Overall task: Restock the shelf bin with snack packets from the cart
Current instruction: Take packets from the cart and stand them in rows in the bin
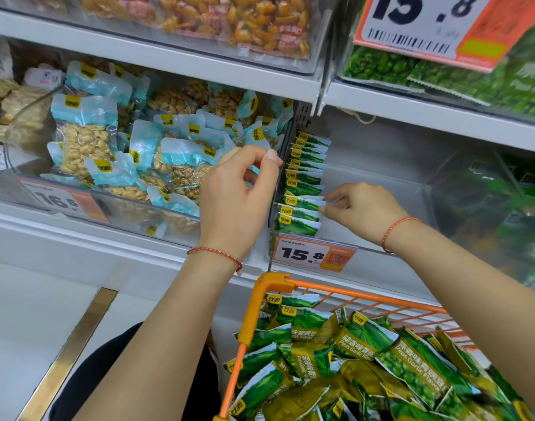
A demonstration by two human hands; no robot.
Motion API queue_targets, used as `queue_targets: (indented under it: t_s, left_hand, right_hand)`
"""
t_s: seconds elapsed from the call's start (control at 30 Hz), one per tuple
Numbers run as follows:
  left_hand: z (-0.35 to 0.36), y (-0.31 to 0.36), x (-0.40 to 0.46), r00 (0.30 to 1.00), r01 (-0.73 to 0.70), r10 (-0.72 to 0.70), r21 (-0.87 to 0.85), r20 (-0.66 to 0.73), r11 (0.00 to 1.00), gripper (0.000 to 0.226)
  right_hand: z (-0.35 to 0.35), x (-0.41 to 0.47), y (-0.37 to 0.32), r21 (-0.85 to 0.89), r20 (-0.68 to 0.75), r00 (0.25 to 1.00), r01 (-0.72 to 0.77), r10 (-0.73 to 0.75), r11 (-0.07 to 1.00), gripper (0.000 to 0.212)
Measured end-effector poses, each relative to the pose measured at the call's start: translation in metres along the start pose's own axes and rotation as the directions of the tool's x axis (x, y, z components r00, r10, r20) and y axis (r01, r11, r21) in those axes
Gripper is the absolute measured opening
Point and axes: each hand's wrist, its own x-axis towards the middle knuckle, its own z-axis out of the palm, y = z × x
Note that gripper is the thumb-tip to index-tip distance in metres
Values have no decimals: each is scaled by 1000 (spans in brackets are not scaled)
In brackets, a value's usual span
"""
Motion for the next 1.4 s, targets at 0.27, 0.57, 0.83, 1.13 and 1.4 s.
queue_targets:
  t_s: [0.27,0.57,0.83,1.13,1.4]
  left_hand:
    - [-2,-3,-1,1000,-18,17,56,6,998,28]
    - [-1,-3,0,1000,14,-14,43,8,999,28]
    - [0,21,-30,959,-196,194,-15,205,981,28]
    - [-12,28,-85,729,-366,264,34,632,930,37]
    - [-2,27,-92,509,-445,18,245,861,861,21]
  right_hand:
    - [10,1,-19,574,426,876,-454,225,681,58]
    - [-9,-20,-11,365,157,973,-218,171,905,37]
    - [-43,-111,-19,309,-145,986,-34,83,950,25]
    - [23,-160,23,-285,64,976,-180,206,941,33]
    - [48,-169,32,-168,-86,968,-247,236,954,27]
